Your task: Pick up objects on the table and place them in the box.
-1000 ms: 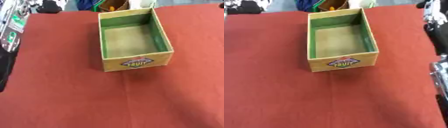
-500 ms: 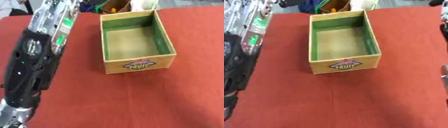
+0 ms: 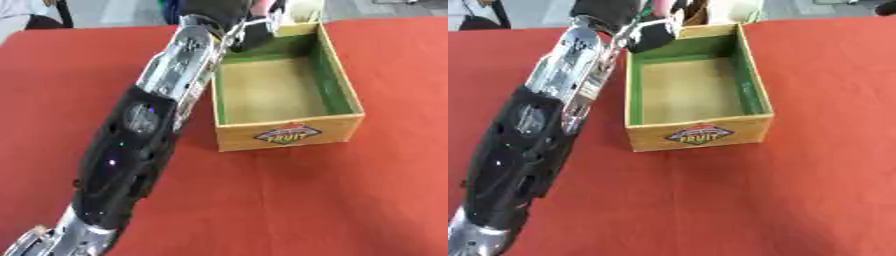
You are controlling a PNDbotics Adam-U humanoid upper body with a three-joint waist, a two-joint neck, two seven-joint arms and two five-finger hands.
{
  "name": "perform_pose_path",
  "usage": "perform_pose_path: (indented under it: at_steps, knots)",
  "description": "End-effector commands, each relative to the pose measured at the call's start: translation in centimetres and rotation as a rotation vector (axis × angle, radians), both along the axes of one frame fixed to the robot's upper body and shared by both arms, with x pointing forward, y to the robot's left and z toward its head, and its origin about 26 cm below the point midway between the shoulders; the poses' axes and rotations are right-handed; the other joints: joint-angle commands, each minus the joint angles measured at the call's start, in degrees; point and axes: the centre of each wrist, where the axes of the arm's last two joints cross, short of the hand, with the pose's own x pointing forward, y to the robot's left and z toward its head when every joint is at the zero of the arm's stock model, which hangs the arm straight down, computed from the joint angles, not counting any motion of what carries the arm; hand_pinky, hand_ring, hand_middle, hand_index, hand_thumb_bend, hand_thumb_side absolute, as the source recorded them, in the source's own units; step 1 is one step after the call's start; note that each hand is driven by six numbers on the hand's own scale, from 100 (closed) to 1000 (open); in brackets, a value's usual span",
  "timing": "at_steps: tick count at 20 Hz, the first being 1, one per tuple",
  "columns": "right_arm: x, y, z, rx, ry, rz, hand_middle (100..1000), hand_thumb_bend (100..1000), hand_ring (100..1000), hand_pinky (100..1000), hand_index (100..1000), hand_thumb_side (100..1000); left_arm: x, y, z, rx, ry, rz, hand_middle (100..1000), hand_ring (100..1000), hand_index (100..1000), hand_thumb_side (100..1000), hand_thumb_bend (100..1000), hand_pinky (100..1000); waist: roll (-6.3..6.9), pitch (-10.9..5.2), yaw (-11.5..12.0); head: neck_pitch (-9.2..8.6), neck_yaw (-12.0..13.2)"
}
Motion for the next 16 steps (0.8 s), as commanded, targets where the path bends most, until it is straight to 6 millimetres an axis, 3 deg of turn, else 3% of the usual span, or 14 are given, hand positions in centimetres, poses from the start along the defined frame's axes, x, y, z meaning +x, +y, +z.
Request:
perform_pose_path:
  at_steps: [1, 10, 16]
  knots:
    - [-0.4, 0.1, 0.9, -0.007, -0.033, 0.016, 567, 100, 641, 535, 785, 439, 0.9, -0.7, -0.6, 0.044, 0.016, -0.005, 380, 432, 510, 471, 100, 333, -0.10, -1.08, -0.2, -0.29, 0.0]
    - [-0.3, 0.6, 1.3, -0.001, -0.042, 0.043, 568, 100, 642, 535, 785, 435, 4.0, -0.9, -3.1, 0.163, 0.233, -0.014, 438, 494, 591, 544, 100, 389, 0.47, -1.00, -2.1, -0.12, 1.0]
    - [-0.3, 0.5, 1.1, 0.003, -0.038, 0.035, 568, 100, 641, 535, 785, 434, 4.8, -0.3, -4.2, 0.241, 0.326, 0.029, 646, 650, 767, 647, 100, 437, 0.65, -1.21, -2.0, -0.20, 0.8]
